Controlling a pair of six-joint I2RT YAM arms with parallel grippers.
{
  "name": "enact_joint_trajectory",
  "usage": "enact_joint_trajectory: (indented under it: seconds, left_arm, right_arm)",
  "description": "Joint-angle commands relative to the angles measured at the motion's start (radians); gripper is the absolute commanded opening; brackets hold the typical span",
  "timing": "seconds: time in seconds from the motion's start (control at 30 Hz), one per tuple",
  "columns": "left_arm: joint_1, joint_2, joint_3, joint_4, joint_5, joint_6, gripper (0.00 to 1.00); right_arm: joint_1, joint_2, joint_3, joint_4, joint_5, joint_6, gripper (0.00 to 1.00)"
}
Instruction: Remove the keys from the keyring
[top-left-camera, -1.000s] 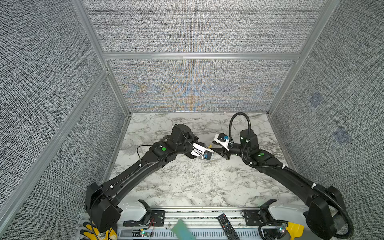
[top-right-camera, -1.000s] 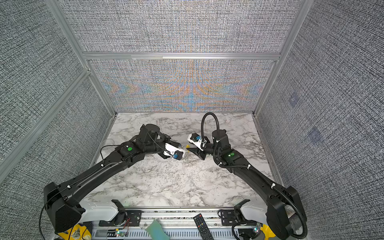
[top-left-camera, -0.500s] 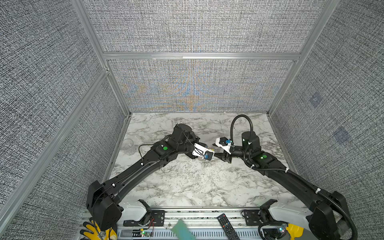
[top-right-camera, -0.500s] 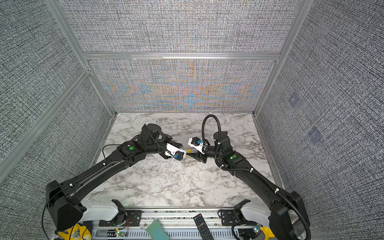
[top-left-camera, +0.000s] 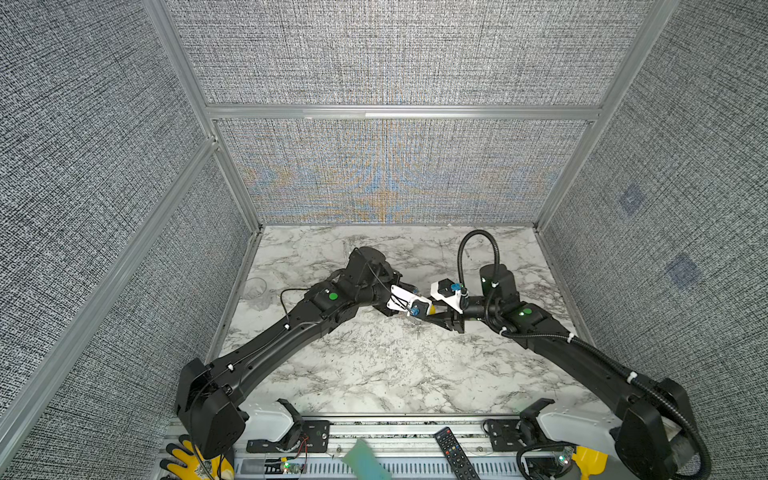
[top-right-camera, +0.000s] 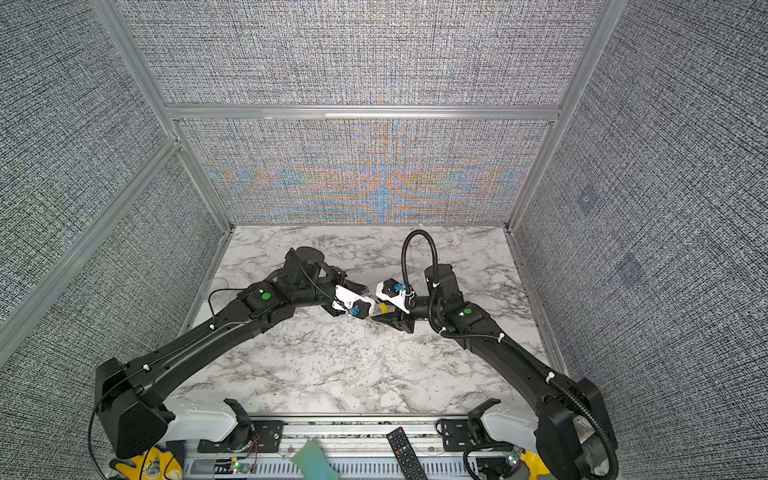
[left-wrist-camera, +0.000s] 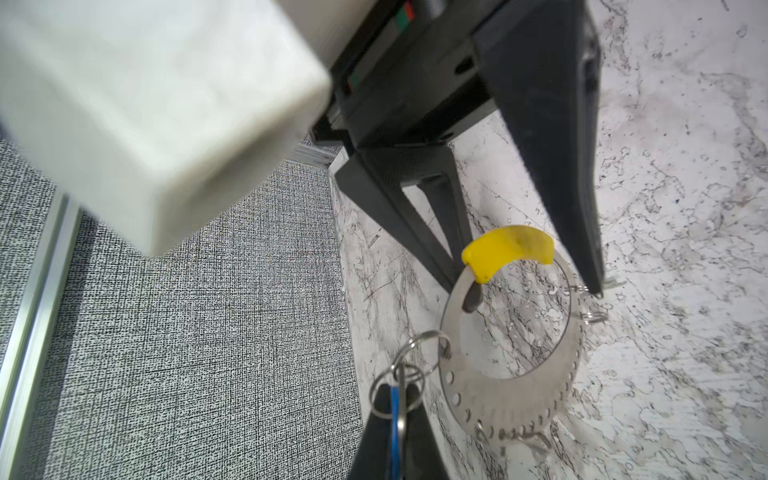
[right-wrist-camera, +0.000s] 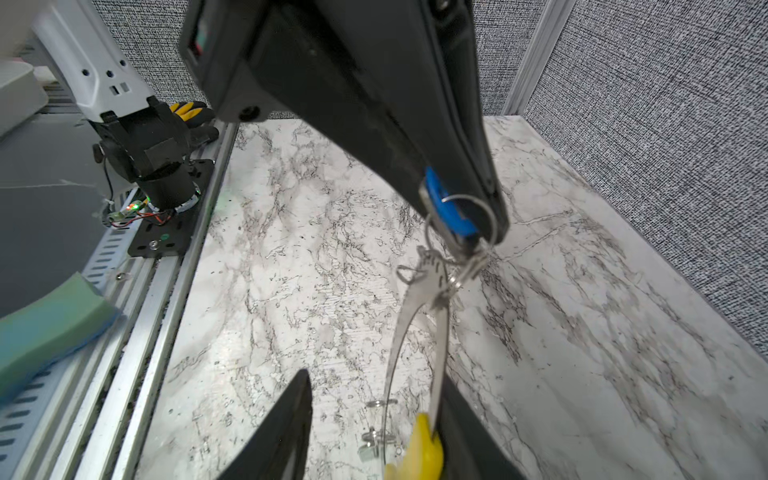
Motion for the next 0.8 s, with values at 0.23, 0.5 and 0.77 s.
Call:
enact_joint_trajectory:
  seconds: [0.23,0.5,0.77]
  left_arm:
    - [-0.001,-0.007,-0.014,0.058,0.003,-0.005,0.0]
    - [-0.007,-0.013,-0.023,0.069,0.028,-0.007,0.0]
    - [-0.014,-0.009,-0.023,0.081,0.031,-0.015,0.0]
  right_arm:
    - [-0.013,-0.091,0.012,-0.072,-0.043,0.013,0.47]
    - [-0.043,-0.057,0.04,-0.015,0.127,-0.064,0.44]
    - [-0.039,0.003,-0.021,0.256,0.067,0.06,0.39]
